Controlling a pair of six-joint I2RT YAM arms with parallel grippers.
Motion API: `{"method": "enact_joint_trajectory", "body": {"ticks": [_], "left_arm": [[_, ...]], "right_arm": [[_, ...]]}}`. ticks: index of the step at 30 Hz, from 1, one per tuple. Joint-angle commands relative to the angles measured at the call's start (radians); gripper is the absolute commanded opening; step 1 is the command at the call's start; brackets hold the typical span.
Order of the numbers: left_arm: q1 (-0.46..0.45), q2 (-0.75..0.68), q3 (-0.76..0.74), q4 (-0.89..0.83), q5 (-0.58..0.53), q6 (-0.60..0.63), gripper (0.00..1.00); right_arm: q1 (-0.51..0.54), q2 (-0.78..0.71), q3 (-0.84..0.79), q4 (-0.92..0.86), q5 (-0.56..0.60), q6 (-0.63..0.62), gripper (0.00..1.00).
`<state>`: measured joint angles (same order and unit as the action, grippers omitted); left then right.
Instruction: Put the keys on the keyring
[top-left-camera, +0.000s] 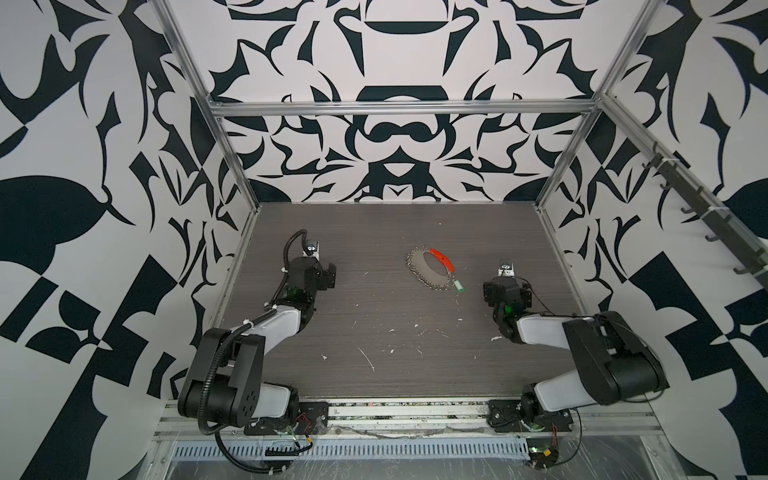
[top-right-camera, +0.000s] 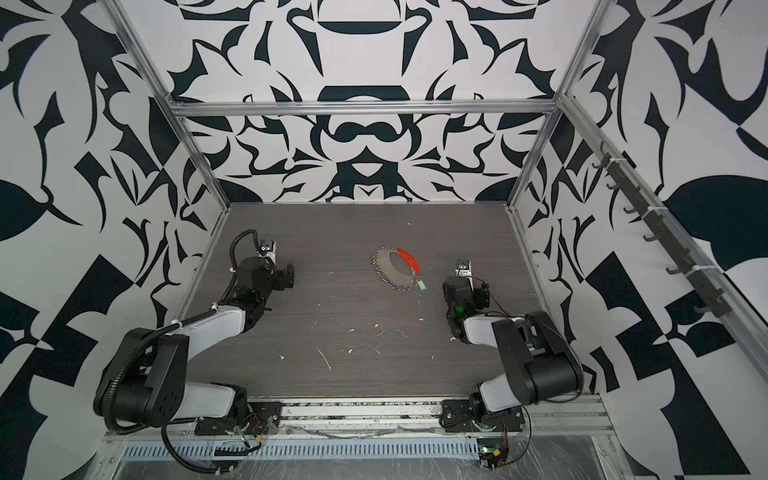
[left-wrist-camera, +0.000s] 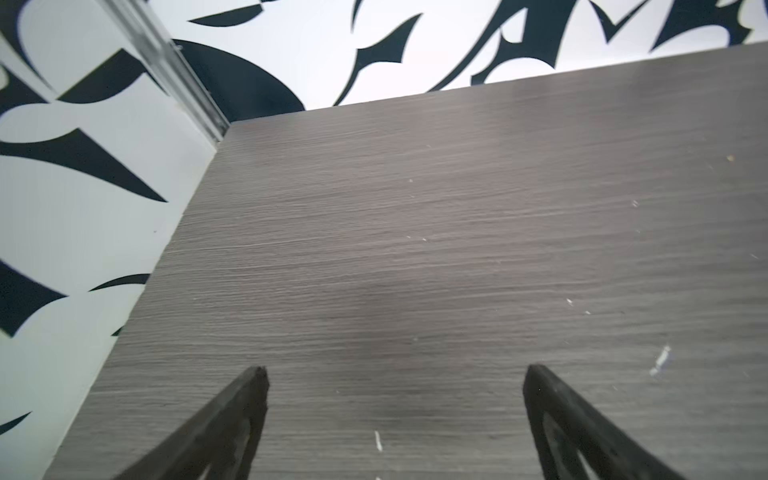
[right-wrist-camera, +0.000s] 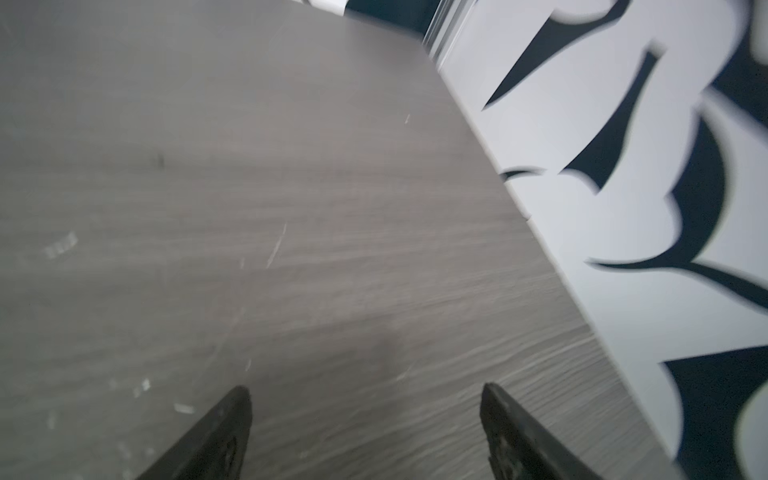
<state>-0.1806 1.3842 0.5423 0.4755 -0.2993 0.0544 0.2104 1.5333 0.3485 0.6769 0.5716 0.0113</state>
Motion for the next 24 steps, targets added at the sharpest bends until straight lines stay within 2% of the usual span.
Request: {"method": "enact_joint_trajectory", "body": {"ticks": [1,4,5,6,8,10,15,18,20,22,24], "left_arm": [[0.041,0.003,0.011,0.03,0.018,0.007,0.99],[0.095,0.008,-0.051,0.12,0.055,-0.02,0.99],[0.125,0.014,-0.068,0.143,0.084,-0.046,0.99],[0.154,0.02,-0.087,0.175,0.118,-0.062,1.0],[0.187,0.04,-0.133,0.268,0.153,-0.092,0.99],[0.208,0.07,-0.177,0.369,0.15,-0.116,1.0],[0.211,0.192,-0.253,0.642,0.147,-0.116,0.99],[0.21,0.15,-0.228,0.518,0.154,-0.123,0.99],[0.211,0.161,-0.218,0.522,0.163,-0.116,1.0],[0.21,0.166,-0.223,0.536,0.157,-0.119,1.0],[0.211,0.162,-0.217,0.516,0.144,-0.124,1.0]], "right_arm": [[-0.029,-0.012,0.006,0.246,-0.073,0.002,0.91],[-0.072,0.057,-0.065,0.442,-0.143,0.004,0.91],[-0.071,0.037,-0.061,0.406,-0.154,0.01,0.9],[-0.075,0.031,-0.054,0.373,-0.15,0.031,0.99],[-0.074,0.046,-0.045,0.383,-0.145,0.016,1.0],[-0.07,0.04,-0.014,0.314,-0.161,0.009,1.0],[-0.07,0.043,-0.022,0.334,-0.156,0.01,1.0],[-0.071,0.044,-0.02,0.33,-0.156,0.007,1.0],[-0.069,0.045,-0.015,0.324,-0.163,0.015,1.0],[-0.071,0.044,-0.003,0.302,-0.235,0.002,1.0],[-0.083,0.042,-0.002,0.297,-0.258,0.004,1.0]]}}
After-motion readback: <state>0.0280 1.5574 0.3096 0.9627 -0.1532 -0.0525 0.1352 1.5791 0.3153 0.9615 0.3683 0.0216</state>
